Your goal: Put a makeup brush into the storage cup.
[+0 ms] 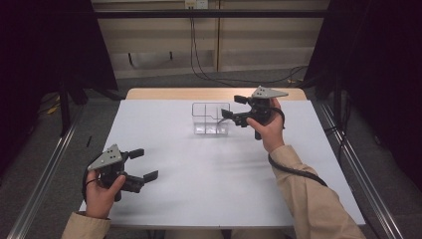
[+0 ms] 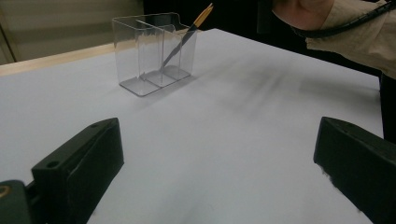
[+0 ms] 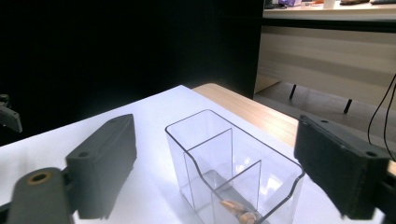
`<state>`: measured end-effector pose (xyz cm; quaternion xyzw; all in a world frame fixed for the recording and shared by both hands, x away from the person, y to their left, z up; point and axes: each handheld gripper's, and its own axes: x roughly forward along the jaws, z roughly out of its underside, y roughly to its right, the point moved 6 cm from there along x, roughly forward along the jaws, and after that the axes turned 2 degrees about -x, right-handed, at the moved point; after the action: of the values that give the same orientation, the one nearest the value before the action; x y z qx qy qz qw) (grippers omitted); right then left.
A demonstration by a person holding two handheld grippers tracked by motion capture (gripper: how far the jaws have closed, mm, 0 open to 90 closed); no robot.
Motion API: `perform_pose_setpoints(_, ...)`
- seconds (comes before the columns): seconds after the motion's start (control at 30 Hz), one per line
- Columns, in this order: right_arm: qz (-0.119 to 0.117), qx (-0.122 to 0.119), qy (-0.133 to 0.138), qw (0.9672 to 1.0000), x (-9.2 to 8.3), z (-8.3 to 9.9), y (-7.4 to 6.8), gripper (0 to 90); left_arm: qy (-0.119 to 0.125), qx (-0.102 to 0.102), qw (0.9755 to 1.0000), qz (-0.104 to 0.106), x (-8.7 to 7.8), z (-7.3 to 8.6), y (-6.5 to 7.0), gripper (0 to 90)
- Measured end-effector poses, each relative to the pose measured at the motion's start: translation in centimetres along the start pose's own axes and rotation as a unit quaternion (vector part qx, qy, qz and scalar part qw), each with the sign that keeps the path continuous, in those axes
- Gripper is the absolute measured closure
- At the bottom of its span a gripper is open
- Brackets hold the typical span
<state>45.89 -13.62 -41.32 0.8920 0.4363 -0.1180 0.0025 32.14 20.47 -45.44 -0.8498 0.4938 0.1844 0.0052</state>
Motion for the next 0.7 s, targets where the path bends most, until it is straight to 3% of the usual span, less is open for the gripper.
perform_pose_setpoints(0.5, -0.002, -0.010, -0.001, 0.9999, -2.4, 0.8, -1.0, 4.3, 0.001, 0.001, 1.0000, 0.008, 0.4, -0.1, 0.1, 1.5)
perform_pose_setpoints(0.7, -0.013, -0.022, -0.004, 0.9997, -3.8, 1.0, -1.5, 1.4, -0.001, 0.005, 1.0000, 0.006, 0.3, -0.1, 0.2, 1.5)
